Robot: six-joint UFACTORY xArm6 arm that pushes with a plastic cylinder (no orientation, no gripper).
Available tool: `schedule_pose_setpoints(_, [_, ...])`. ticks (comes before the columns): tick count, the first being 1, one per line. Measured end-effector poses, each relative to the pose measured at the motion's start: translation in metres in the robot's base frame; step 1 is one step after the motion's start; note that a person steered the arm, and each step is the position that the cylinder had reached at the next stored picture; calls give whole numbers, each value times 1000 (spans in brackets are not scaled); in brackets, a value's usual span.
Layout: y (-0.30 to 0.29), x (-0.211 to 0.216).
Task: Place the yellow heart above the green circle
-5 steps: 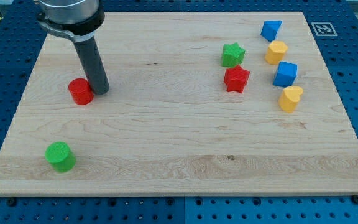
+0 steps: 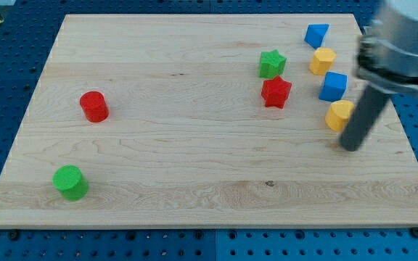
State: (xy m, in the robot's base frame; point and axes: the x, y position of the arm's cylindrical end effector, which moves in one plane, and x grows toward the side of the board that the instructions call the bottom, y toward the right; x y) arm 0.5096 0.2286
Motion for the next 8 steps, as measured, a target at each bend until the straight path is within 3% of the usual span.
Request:
schedule_pose_setpoints(1, [71,-2])
schedule_pose_setpoints(2, [79,-39])
schedule_pose_setpoints(6, [3,-54])
schedule_pose_setpoints(8, [3,-64])
